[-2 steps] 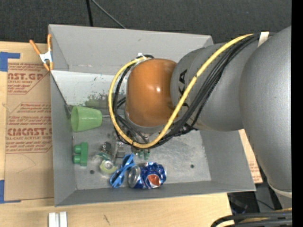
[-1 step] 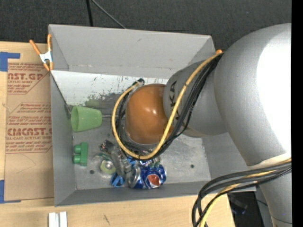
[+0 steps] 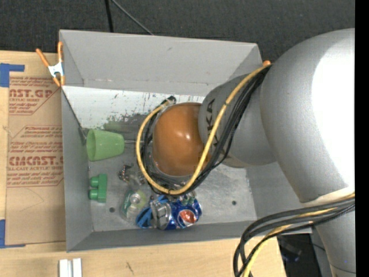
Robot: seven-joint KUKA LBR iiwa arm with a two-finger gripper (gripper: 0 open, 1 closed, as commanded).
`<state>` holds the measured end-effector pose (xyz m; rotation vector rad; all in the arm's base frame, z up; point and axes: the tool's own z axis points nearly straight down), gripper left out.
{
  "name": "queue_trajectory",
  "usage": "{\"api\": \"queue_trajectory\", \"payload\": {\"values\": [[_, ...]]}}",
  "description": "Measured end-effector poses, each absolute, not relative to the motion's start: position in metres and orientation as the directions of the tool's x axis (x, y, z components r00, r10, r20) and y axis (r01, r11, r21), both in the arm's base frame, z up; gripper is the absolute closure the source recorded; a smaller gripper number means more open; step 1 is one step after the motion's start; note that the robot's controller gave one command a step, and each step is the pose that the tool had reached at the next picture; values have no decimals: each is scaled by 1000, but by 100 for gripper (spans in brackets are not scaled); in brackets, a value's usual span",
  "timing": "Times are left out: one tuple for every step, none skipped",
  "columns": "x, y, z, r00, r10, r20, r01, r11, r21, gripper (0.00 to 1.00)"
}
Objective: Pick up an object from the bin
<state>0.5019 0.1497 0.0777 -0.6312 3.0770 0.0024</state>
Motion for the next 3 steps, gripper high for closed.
{"api": "queue_trajectory", "payload": {"values": [[502,150,78,-919,-394,-1,-394,919,2,100],[502,150,77,-919,-394,1,-394,919,2,0],[502,150,78,-919,-393,0,-393,919,2,100]]}}
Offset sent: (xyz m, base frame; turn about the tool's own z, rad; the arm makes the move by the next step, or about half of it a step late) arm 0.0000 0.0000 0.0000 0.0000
